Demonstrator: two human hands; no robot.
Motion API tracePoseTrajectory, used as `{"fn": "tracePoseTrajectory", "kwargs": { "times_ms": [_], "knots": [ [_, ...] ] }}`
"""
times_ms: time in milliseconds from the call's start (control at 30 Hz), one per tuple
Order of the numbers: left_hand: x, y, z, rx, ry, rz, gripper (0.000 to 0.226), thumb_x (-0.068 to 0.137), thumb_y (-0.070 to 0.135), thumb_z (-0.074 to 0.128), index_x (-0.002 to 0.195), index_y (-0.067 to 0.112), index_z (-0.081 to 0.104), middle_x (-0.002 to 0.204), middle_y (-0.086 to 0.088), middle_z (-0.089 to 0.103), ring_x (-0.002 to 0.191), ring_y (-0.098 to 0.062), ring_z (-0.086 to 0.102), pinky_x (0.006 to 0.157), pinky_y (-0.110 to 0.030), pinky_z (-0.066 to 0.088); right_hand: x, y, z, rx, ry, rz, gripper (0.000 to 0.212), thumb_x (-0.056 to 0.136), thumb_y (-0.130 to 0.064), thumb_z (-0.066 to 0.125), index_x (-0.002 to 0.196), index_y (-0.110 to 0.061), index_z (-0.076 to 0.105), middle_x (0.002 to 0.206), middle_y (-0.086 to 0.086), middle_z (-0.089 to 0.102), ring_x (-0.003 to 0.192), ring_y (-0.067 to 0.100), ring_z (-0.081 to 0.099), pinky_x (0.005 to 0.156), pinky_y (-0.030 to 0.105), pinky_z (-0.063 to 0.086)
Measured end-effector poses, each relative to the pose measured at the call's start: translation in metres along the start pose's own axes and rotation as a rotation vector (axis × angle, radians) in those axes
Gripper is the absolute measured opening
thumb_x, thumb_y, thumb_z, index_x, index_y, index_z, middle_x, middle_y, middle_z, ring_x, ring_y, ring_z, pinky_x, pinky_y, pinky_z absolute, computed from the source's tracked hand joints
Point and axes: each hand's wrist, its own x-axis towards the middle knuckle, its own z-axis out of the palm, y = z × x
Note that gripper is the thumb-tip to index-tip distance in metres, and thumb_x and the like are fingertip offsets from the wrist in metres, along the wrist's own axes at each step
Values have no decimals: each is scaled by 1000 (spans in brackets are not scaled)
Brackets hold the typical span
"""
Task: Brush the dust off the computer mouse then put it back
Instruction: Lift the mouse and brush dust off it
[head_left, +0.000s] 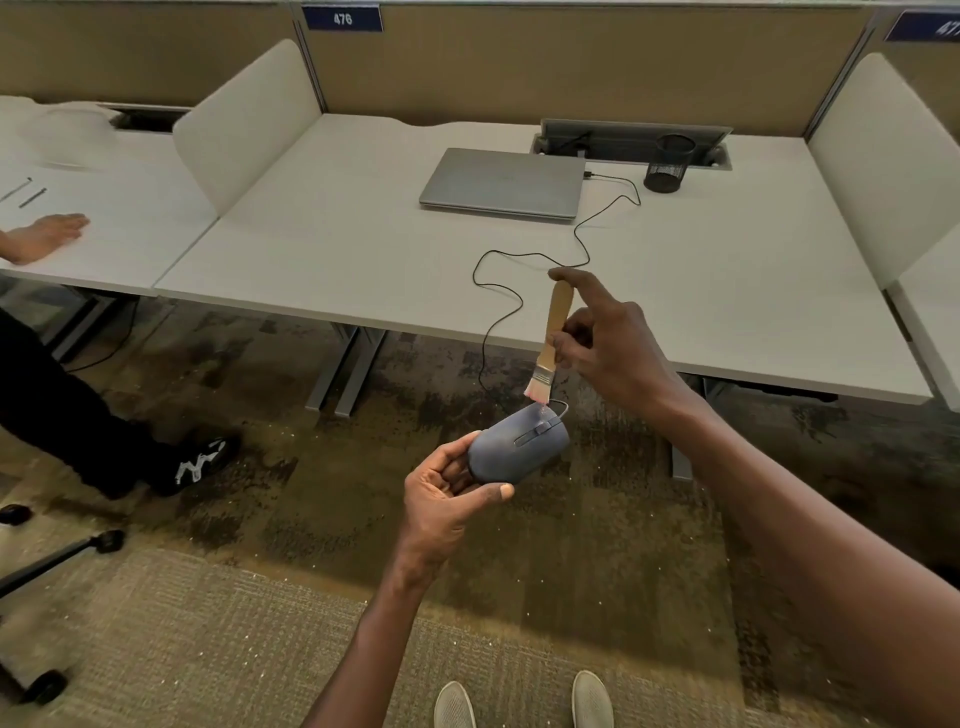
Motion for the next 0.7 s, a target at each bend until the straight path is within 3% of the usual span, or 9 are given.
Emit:
{"fn": "tracePoseTrajectory", "kwargs": {
  "times_ms": [133, 367, 700],
  "knots": [
    [0, 1, 0, -7, -6, -4, 68, 56, 4, 88, 119, 18, 66, 111, 6, 78, 107, -15, 74, 83, -24, 60, -3, 3, -4, 60, 29, 4, 67, 93, -6, 71, 149, -20, 39, 85, 7, 76, 70, 15, 74, 76, 34, 64],
    [0, -1, 0, -22, -21, -1, 70, 57, 5, 90, 121, 20, 67, 116, 2, 77, 110, -18, 73, 84, -24, 60, -4, 8, -6, 12, -50, 10, 63, 94, -5, 69, 148, -19, 40, 86, 9, 75, 72, 24, 74, 77, 43, 63],
    [-2, -1, -3, -30, -9, 21, 68, 56, 6, 89, 119, 21, 67, 114, 5, 77, 109, -16, 73, 82, -22, 60, -9, 10, -7, 127, 38, -5, 63, 93, -4, 71, 146, -20, 40, 86, 8, 76, 70, 10, 75, 73, 26, 64]
  ]
}}
